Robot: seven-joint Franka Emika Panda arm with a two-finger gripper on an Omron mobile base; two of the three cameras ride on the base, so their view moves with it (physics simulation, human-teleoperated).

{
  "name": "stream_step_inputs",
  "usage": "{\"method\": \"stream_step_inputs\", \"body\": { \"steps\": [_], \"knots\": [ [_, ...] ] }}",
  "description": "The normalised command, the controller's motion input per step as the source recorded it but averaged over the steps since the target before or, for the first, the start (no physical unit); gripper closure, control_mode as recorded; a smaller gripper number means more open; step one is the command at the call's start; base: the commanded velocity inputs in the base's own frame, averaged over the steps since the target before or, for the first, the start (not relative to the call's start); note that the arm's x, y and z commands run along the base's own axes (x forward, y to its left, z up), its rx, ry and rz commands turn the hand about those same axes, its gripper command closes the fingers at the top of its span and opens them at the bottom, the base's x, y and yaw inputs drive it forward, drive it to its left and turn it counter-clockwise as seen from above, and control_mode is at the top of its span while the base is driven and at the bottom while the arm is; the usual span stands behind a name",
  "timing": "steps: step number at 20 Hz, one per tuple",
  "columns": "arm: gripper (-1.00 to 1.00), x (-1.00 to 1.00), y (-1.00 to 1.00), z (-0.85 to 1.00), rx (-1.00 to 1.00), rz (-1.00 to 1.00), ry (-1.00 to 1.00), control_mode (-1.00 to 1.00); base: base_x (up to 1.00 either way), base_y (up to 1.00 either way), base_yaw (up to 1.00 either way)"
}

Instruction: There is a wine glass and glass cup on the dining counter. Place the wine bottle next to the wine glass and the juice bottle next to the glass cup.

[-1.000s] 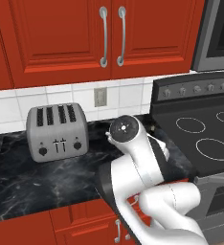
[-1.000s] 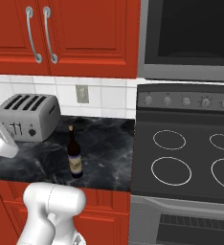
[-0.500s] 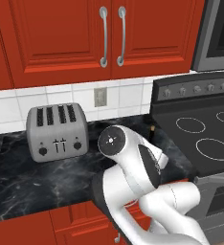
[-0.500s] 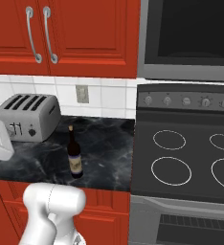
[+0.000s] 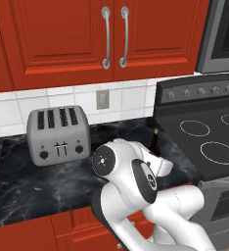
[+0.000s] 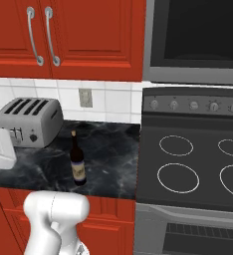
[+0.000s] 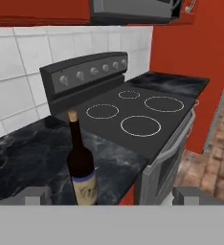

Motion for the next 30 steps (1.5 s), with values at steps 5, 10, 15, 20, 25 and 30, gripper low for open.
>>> {"method": "stream_step_inputs", "body": {
  "steps": [5,10,15,20,25,30],
  "knots": [
    [-1.00,0.01,-0.12,0.02,0.00,-0.09,0.00,-1.00,0.00,0.00,0.00],
    [-1.00,0.01,-0.21,0.00,0.00,-0.09,0.00,-1.00,0.00,0.00,0.00],
    [-1.00,0.14,-0.23,-0.04,0.00,-0.06,0.00,-1.00,0.00,0.00,0.00],
    [-1.00,0.22,-0.20,-0.11,0.00,0.00,0.00,-1.00,0.00,0.00,0.00],
    [-1.00,0.26,-0.11,-0.22,0.00,0.00,0.00,-1.00,0.00,0.00,0.00],
    [-1.00,0.30,-0.04,-0.27,0.00,0.00,0.00,-1.00,0.00,0.00,0.00]
  ]
}}
